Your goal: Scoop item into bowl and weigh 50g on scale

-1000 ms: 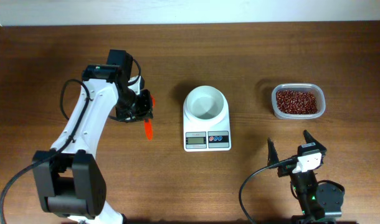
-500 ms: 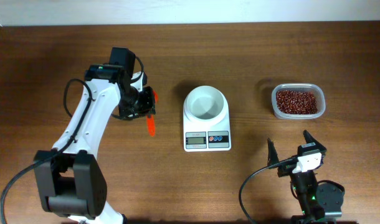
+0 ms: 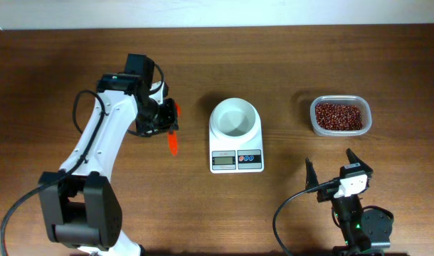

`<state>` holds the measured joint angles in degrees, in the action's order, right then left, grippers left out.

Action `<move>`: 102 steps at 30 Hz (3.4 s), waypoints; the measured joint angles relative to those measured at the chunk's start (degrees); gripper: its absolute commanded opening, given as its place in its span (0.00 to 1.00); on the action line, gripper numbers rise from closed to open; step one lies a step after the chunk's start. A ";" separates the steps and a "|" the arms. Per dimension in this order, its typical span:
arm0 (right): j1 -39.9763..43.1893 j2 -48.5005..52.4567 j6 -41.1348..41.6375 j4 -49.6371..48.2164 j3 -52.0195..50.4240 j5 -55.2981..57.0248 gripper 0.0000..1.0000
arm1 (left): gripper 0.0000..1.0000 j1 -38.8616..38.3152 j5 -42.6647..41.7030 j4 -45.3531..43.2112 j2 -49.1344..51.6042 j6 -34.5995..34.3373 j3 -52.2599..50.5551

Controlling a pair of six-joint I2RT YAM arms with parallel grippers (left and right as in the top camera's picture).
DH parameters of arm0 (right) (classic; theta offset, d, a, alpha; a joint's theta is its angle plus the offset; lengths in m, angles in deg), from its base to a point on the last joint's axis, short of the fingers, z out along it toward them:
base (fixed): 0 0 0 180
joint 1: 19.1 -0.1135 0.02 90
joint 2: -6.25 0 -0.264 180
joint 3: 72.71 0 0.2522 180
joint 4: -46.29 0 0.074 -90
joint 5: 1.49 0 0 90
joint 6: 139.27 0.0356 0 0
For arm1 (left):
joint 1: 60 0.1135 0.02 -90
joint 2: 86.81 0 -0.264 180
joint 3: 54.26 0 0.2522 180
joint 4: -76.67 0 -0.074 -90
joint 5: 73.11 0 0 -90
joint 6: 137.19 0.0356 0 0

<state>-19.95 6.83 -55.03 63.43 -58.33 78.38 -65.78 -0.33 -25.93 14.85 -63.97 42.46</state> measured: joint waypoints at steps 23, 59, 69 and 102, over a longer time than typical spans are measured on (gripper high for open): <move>0.00 53.16 13.40 26.18 63.58 -16.76 0.99 | 0.00 -0.33 -35.28 -11.10 -0.11 -43.10 2.97; -30.60 84.98 45.55 17.64 67.58 -1.38 0.24 | 0.00 -10.16 -27.96 -19.58 -0.04 -62.12 2.99; -30.23 84.98 44.00 16.94 67.65 -2.32 0.04 | 0.37 -10.38 -28.41 -19.89 -0.04 -61.88 2.99; 12.85 124.98 -4.31 77.18 112.74 5.01 0.46 | 0.99 -10.12 -14.64 -11.52 -0.09 14.93 3.04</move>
<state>-7.09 131.81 -59.33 140.60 54.41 83.39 -75.90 -14.97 -37.45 14.77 -49.04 45.49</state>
